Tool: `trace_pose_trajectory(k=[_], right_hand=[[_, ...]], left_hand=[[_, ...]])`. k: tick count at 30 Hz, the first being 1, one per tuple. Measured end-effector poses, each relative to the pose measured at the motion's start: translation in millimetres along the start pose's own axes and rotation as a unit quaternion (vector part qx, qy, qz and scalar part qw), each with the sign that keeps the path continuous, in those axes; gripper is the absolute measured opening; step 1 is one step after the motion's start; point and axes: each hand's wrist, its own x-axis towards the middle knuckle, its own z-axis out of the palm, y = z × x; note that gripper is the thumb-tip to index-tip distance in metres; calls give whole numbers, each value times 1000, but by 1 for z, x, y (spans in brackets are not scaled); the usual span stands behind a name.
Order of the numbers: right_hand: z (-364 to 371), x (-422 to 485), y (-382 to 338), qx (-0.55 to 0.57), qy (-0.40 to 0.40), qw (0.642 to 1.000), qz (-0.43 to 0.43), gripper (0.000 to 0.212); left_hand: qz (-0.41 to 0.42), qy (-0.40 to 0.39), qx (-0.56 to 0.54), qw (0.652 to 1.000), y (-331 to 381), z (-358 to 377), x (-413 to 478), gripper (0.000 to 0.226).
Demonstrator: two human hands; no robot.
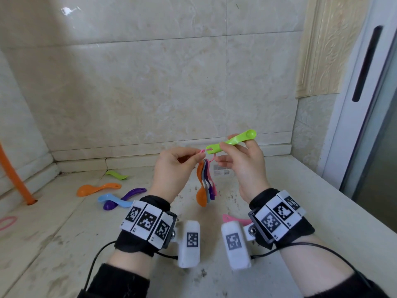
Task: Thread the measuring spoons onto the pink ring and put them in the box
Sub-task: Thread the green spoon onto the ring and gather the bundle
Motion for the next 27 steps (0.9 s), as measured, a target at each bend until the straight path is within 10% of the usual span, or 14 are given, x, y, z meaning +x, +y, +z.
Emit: trace_pose_trajectory(k=[9, 20, 27], right_hand=[[-4, 8, 10, -51, 54, 997, 11, 11], [-4, 2, 5, 84, 18, 984, 155, 60], [-4, 1, 11, -68, -61, 968, 234, 21]], left_hand=[[0, 16, -33, 999, -2, -1, 1, 18], [-17, 42, -115, 992, -8, 0, 4, 8], [13, 71, -130, 989, -11, -3, 6, 17]])
